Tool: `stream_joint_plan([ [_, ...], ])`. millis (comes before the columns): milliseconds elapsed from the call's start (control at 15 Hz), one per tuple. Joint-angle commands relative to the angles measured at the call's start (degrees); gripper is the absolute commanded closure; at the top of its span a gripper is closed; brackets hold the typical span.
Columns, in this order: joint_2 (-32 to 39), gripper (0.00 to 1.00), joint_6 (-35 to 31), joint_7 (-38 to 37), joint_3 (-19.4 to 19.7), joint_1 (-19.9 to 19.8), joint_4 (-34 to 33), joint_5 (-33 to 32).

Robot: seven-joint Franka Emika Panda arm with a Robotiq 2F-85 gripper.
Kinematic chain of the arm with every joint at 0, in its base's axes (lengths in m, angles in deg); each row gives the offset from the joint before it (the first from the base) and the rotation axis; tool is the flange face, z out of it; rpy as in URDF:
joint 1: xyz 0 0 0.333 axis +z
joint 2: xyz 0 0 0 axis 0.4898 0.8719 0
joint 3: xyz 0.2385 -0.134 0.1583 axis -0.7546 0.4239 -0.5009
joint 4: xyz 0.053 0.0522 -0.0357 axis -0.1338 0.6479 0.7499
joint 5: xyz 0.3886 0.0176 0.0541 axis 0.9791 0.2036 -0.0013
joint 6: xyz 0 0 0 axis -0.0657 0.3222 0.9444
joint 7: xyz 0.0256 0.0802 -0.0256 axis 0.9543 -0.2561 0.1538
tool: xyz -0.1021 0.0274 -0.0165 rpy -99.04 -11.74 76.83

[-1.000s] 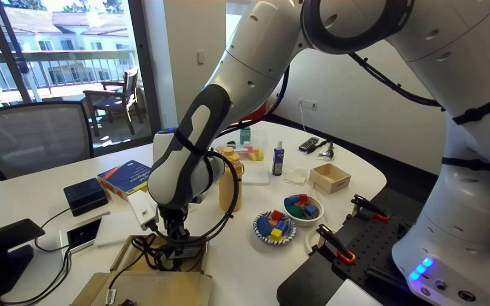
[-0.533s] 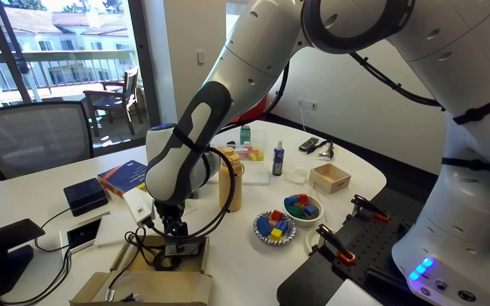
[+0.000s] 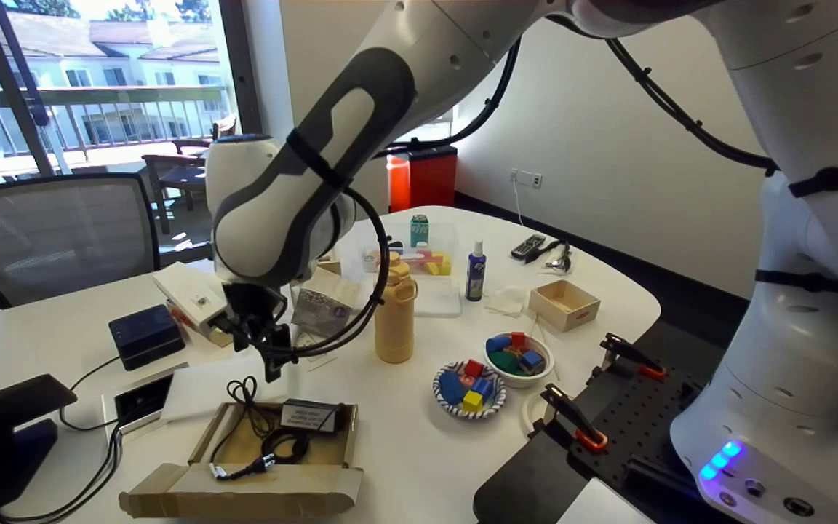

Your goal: Put the power pack into the cardboard box

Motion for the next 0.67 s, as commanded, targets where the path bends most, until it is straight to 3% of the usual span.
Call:
stream_joint_plan([
  [0,-7.9,0.0,8.1,9.7,-4.7,-3.4,1.6,-0.8],
  [333,-14.5,0.0,26.5,21.1,-7.0,-5.7,-1.4,-3.3],
  [600,-15.7,0.0,32.8,31.7,-7.9,-7.9,-4.2,-4.2],
])
